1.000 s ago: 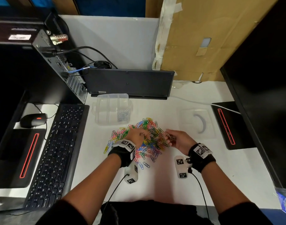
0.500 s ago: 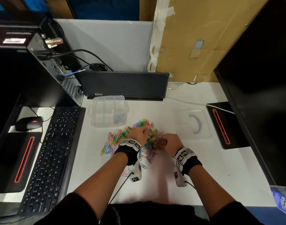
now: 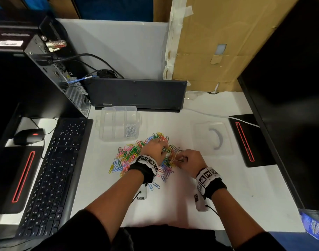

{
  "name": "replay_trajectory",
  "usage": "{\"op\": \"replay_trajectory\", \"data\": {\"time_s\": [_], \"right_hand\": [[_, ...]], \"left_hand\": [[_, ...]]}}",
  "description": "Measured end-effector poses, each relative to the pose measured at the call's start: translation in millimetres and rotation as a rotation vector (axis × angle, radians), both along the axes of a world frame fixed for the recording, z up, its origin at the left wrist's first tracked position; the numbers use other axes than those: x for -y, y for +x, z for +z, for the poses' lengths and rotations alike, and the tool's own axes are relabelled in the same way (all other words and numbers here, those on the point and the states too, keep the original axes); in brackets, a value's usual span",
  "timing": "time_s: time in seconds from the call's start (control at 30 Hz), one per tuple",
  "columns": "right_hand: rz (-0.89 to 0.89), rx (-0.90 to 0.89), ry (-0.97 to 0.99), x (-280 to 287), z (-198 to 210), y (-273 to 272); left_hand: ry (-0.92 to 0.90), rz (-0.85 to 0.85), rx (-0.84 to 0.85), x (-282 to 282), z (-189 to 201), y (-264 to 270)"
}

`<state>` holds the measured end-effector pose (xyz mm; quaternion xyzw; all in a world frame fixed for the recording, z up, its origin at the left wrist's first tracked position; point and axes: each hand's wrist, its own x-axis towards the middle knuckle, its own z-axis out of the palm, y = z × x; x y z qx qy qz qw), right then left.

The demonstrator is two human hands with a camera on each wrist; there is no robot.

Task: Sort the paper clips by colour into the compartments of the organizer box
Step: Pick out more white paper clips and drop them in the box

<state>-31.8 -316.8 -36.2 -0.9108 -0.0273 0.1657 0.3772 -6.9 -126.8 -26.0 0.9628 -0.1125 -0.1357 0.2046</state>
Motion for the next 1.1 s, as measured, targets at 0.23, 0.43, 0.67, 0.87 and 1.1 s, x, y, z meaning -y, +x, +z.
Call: {"op": "replay_trajectory", "data": {"time_s": [0.23,0.43,0.67,0.87,1.1], "right_hand": [[0.178,0.012,-0.074,-14,0,8],[-0.026,-0.025,0.167,-11,-9,5],[-0.217,-0.261,0.452,-5,-3,13],[-0.389,-0.588,0.895,-21,8,18],[-0.064,-0.269,0.352,-58,13,40]], "left_hand": [[0.009,0.051,0.055,-15,-6,3],[-0.191,0.221,0.025,-46,-2,1],[-0.327,0.470,-0.060,-84,0,-14],[-0.411,0.540,-0.185,-90,3,-23],[-0.493,0.517,-0.165,-90,-4,-28]]}}
